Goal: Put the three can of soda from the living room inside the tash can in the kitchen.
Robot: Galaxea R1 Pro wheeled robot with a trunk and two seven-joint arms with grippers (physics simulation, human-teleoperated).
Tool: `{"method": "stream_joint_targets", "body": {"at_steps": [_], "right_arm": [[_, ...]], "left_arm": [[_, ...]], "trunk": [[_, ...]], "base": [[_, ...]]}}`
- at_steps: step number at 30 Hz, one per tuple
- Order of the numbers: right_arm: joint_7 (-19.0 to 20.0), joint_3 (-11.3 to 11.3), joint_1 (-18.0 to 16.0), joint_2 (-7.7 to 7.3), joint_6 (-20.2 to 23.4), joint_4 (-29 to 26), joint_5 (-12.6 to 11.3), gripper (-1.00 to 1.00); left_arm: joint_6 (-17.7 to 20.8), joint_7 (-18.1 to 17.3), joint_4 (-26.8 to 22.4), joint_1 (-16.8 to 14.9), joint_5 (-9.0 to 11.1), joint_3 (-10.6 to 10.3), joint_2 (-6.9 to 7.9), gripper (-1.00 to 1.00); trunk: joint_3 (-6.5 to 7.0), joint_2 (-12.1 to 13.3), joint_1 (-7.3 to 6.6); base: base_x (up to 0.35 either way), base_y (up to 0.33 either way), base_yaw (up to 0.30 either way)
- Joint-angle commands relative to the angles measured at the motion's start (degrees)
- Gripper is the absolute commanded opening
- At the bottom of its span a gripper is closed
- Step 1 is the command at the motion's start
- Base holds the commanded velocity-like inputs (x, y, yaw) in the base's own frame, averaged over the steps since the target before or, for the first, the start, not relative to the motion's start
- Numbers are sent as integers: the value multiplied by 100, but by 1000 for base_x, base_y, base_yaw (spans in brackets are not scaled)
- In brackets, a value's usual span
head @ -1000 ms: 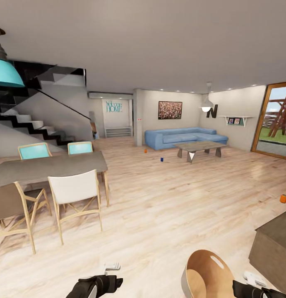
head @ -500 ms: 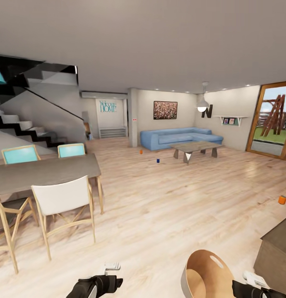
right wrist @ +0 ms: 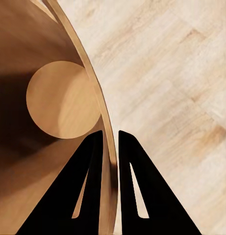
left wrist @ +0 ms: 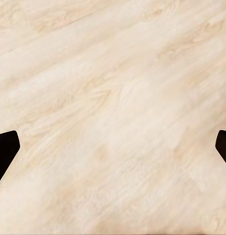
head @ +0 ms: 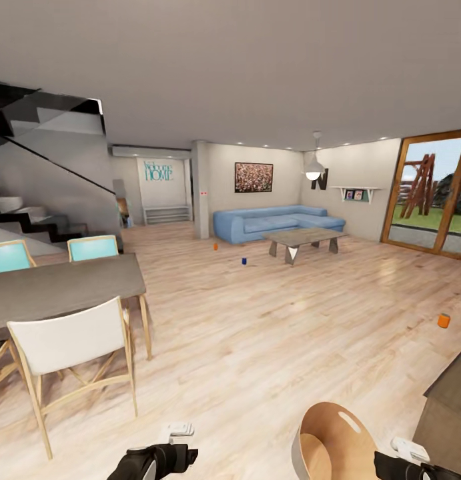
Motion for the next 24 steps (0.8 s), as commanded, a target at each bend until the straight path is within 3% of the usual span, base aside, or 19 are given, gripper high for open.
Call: {"method": "stream_joint_targets", "body": {"at_steps": [1,7,24], "right_arm": [[37,-17,-4,1,15,-6,-85,-100],[37,-10,-4,1,15,-6,-77,-100],[37,-9,-4,1,15,-6,-76,-100]], "left_arm": [[0,0,1,0,-2,0,2,100],[-91,0,1,0,-11,0,1,100],[-117,0,1,0,-20,0,1,100]], "trunk": [[1,0,0],[1,0,0],[1,0,0]], "base": [[340,34,-233],[340,11,-139],[340,0,-7]]}}
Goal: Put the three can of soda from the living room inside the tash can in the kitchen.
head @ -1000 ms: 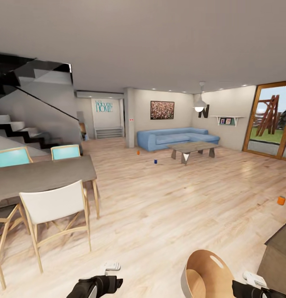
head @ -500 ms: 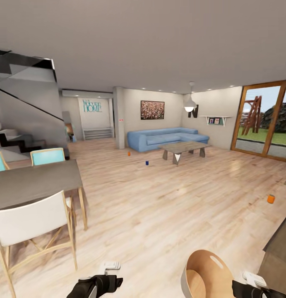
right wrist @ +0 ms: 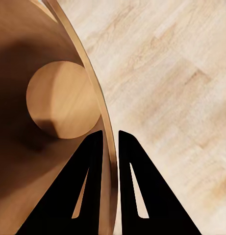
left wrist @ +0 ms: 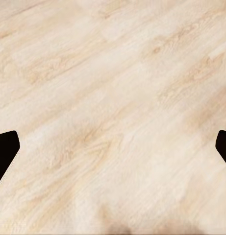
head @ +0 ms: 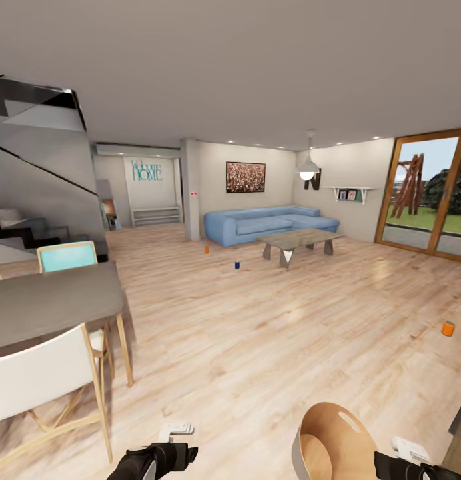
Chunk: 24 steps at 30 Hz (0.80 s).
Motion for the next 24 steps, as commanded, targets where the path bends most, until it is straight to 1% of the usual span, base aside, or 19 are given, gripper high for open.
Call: {"method": "stream_joint_targets", "body": {"at_steps": [1,24], "right_arm": [[38,-21,-4,1,16,-6,-89,-100],[44,-12,-4,18,17,2,-89,-100]], "left_arm": [[-1,0,1,0,-1,0,-2,100],[-1,-1,1,0,0,0,-7,100]], "trunk": [[1,0,0],[1,0,0]], "base": [[340,0,0],[341,0,0]]}}
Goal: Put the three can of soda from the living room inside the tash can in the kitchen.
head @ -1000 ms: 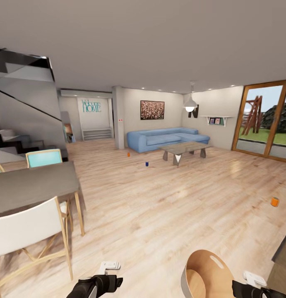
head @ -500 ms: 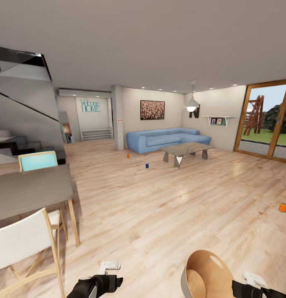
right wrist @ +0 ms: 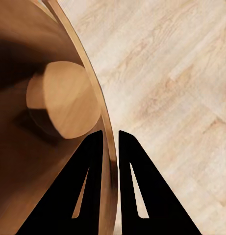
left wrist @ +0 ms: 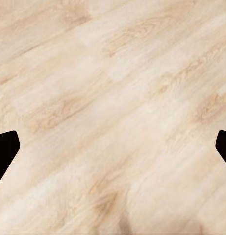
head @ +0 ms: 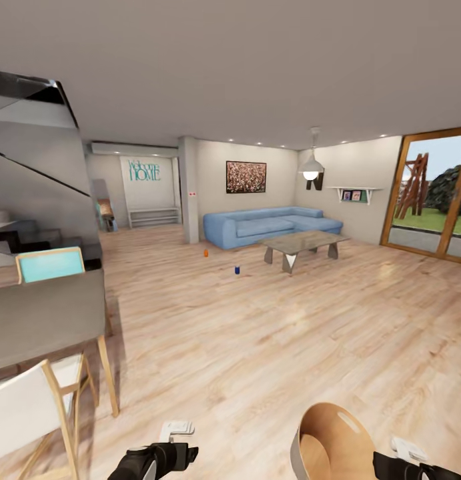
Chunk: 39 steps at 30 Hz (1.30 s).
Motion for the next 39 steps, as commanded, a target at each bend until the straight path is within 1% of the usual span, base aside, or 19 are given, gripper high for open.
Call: {"method": "stream_joint_targets", "body": {"at_steps": [1,12,39], "right_arm": [[39,-21,-4,1,16,-5,-88,-100],[36,-20,-4,1,16,-4,-88,-100],[40,-20,-4,1,16,-4,-88,-100]], "left_arm": [[-1,0,1,0,-1,0,0,100],[-6,1,1,0,2,0,0,100],[-6,1,1,0,-1,0,0,100]], "trunk": [[1,0,0],[1,0,0],[1,0,0]], "base": [[340,0,0],[340,20,0],[340,81,0]]}}
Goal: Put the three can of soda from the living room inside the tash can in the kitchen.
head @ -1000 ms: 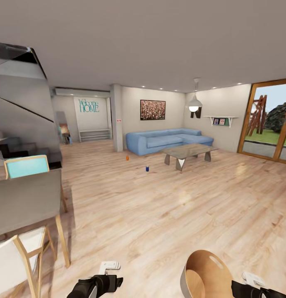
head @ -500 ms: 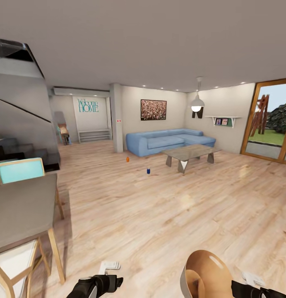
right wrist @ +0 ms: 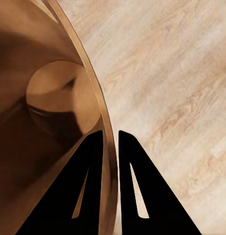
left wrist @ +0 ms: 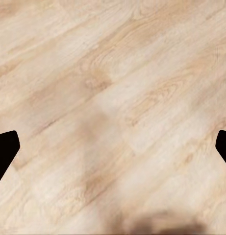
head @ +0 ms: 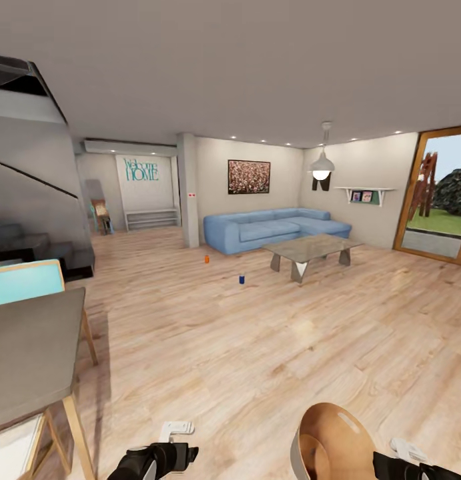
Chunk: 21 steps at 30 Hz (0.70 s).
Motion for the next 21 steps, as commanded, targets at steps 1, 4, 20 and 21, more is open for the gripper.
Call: {"method": "stream_joint_targets", "body": {"at_steps": [1,4,20,21], "right_arm": [[38,-21,-4,1,17,-6,-90,-100],[35,-21,-4,1,17,-6,-90,-100],[37,-19,-4,9,17,-6,-92,-100],[37,-20,-4,9,18,-6,-93,-100]], "left_arm": [[0,0,1,0,0,0,0,100],[0,0,1,0,0,0,0,100],[-67,0,2,0,-8,0,0,100],[-69,0,1,0,-7,0,0,100]], "trunk": [[1,0,0],[1,0,0],[1,0,0],[1,0,0]], "base": [[341,86,0],[341,86,0],[340,55,-22],[341,3,-212]]}}
